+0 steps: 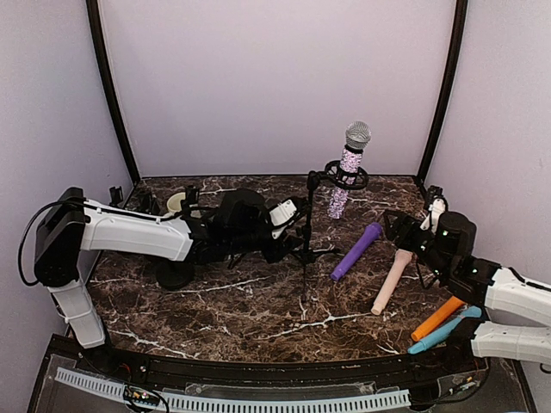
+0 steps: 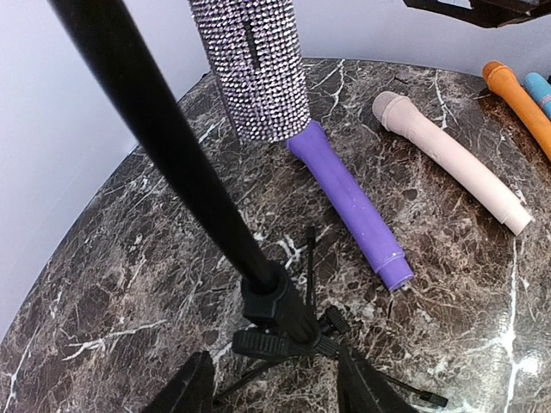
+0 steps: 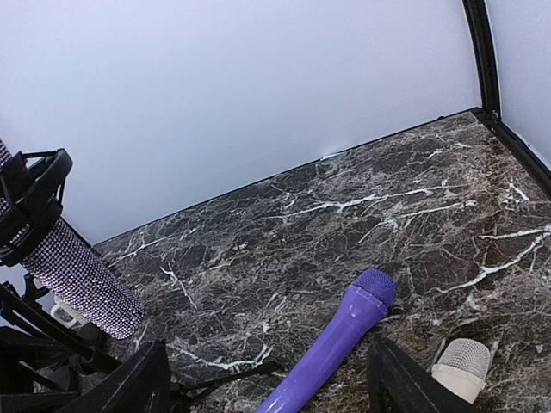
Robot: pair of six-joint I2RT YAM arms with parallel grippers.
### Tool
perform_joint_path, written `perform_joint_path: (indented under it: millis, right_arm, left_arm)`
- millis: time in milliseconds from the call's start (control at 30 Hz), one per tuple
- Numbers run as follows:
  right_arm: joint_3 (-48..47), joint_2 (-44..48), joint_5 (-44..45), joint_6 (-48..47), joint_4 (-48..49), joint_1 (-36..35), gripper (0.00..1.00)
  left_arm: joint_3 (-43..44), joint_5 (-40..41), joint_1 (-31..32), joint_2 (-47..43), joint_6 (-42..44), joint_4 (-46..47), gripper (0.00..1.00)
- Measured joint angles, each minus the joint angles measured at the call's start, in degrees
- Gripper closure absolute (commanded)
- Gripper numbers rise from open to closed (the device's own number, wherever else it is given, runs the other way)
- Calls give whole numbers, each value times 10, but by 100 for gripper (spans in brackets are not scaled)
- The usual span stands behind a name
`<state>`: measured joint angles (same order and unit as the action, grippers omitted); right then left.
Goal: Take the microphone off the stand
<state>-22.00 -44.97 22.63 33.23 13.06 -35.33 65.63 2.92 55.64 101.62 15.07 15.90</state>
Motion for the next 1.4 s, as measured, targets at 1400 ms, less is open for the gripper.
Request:
perform_joint_path:
  millis: [1400]
  right_arm:
    - [7, 18, -10, 16, -1, 28, 25]
  left_arm:
    - [30, -4, -8, 37, 34, -10, 76]
